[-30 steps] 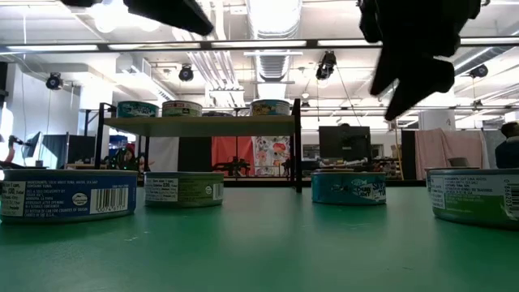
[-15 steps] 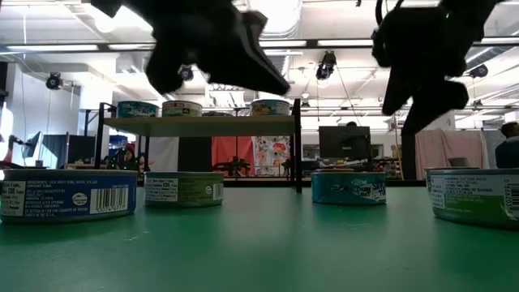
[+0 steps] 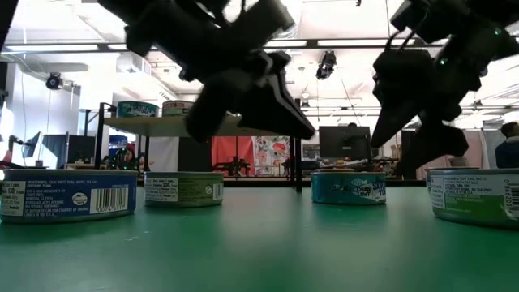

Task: Stack canned seafood by type on shelf
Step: Stack the center light blue tuna can on top of the light blue tuna can on the shelf

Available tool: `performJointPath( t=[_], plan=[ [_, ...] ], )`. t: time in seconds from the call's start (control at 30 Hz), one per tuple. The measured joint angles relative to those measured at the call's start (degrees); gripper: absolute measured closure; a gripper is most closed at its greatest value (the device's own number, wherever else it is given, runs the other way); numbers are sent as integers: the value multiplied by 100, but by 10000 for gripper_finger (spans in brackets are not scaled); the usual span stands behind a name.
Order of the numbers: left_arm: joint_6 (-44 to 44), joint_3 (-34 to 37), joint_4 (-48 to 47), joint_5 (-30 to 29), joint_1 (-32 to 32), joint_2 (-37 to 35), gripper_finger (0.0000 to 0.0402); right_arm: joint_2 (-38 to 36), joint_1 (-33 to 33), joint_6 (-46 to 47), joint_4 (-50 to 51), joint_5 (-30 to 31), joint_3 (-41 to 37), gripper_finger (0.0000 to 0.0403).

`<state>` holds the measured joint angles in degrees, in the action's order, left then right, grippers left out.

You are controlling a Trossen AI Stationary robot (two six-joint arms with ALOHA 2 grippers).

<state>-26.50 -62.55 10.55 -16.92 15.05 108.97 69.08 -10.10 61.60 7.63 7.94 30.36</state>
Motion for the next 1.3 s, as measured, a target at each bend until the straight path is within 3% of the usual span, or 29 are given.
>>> performJointPath(
  t=[0.37, 1.07, 1.3],
  plan=[
    [159, -440, -177, 159, -11, 599, 401, 13, 40, 77, -649, -46, -332, 49],
    [518, -347, -42, 304, -159, 599, 401, 38, 226, -218, -854, 170, -329, 49],
    [621, -345, 0, 349, -238, 599, 401, 431, 224, -230, -1115, 213, -323, 49]
  ],
)
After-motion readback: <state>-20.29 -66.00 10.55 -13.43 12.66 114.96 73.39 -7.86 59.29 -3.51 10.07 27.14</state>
